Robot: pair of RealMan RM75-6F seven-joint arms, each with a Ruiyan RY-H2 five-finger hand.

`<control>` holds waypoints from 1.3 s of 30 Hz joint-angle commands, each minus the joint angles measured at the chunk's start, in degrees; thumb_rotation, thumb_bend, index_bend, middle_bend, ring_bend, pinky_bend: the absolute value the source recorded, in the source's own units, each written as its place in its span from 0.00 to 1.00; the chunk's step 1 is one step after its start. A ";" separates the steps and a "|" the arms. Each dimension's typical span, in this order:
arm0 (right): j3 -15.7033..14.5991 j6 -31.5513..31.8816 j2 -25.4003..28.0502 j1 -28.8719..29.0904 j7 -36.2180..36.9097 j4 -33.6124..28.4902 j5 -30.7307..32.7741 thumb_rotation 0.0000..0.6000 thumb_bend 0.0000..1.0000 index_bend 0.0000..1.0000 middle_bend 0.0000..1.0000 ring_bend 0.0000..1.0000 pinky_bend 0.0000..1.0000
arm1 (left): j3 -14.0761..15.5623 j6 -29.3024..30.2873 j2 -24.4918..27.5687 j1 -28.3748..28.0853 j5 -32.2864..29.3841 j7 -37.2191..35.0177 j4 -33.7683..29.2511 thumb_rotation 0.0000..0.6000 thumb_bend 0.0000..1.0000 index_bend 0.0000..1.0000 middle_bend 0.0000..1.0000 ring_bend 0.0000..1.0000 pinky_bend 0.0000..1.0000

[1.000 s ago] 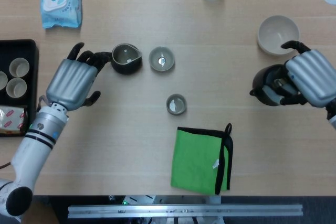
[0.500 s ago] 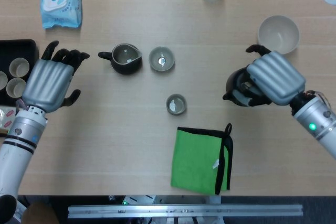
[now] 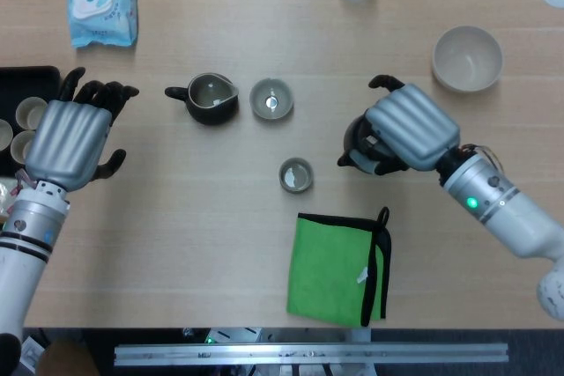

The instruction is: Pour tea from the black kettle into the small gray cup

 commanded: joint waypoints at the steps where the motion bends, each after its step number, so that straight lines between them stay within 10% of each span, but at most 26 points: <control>1: 0.36 -0.30 -1.75 1.30 -1.48 1.26 2.04 0.80 0.35 1.00 0.97 0.95 0.22 | -0.17 0.01 0.03 0.27 0.19 0.12 -0.16 1.00 0.28 0.17 0.22 0.19 0.09; 39: -0.97 0.31 -12.38 14.67 -20.01 7.67 17.63 0.83 0.35 1.00 0.97 0.95 0.23 | -2.59 -0.32 -1.15 2.78 1.99 1.00 -0.83 1.00 0.28 0.17 0.21 0.19 0.09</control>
